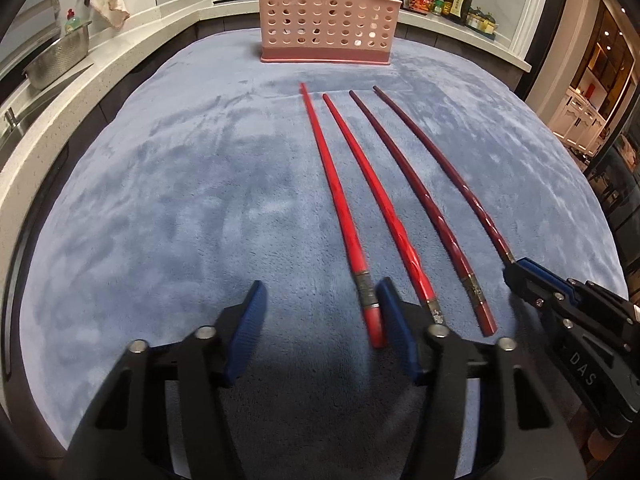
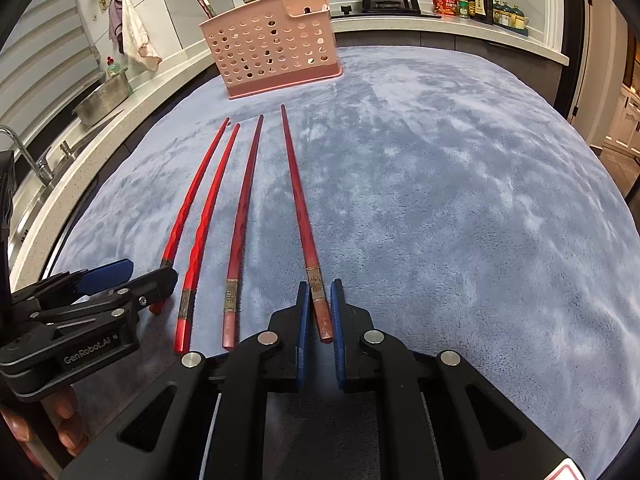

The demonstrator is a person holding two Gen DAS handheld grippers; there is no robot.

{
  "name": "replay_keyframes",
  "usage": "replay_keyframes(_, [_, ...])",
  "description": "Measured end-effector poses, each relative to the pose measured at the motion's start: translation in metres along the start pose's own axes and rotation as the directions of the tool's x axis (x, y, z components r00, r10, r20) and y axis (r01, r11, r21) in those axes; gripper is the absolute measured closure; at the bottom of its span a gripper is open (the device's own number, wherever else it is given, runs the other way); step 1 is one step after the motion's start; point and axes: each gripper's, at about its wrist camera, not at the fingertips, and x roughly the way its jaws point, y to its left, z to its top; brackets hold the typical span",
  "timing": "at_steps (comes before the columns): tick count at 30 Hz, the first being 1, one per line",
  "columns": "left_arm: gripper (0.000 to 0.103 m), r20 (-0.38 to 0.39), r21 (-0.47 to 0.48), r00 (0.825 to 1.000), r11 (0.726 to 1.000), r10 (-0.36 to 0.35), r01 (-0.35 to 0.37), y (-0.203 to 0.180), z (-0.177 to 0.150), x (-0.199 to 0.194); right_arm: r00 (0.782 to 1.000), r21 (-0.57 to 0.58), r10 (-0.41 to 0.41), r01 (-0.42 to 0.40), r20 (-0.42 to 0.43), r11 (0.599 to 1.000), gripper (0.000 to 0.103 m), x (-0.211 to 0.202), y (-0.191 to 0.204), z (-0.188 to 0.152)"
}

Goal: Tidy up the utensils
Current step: 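Grasp a red chopstick with the left tool while the right tool grasps a dark-red chopstick, then carry the red chopstick into the caddy with the left tool while the right tool inserts the dark-red chopstick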

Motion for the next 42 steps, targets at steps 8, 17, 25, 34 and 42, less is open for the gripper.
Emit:
replay_keyframes(8, [0.096,0.008,-0.031,1.0,1.0,-0.004,0.004,0.015,0.001,-0.011,1.0,0.014,0.014,-0.014,-0.001,1.0,0.094,-0.006,-0.001,-0.002])
replay_keyframes(17, [0.096,0.108,-0.03,0.994,1.0,-0.003,0.006,0.023,0.016,-0.059,0.997,0.032,0.022,-0.024,0.075,0.999,0.094,-0.055,-0.004,0.011])
replay_keyframes(25, [0.096,0.204,-0.048,0.979,0.999,0.005,0.005,0.031,0.044,-0.1,0.978,0.036,0.027,-0.035,0.206,0.999,0.096,-0.103,-0.006,0.047])
replay_keyframes(34, [0.096,0.292,-0.056,0.956,0.998,0.021,-0.004,0.037,0.089,-0.134,0.942,0.025,0.041,-0.052,0.333,0.998,0.096,-0.134,-0.006,0.095])
replay_keyframes(42, [0.096,0.366,-0.078,0.93,0.997,0.026,0.003,0.049,0.14,-0.15,0.915,0.034,0.054,-0.074,0.4,0.997,0.096,-0.15,-0.014,0.134])
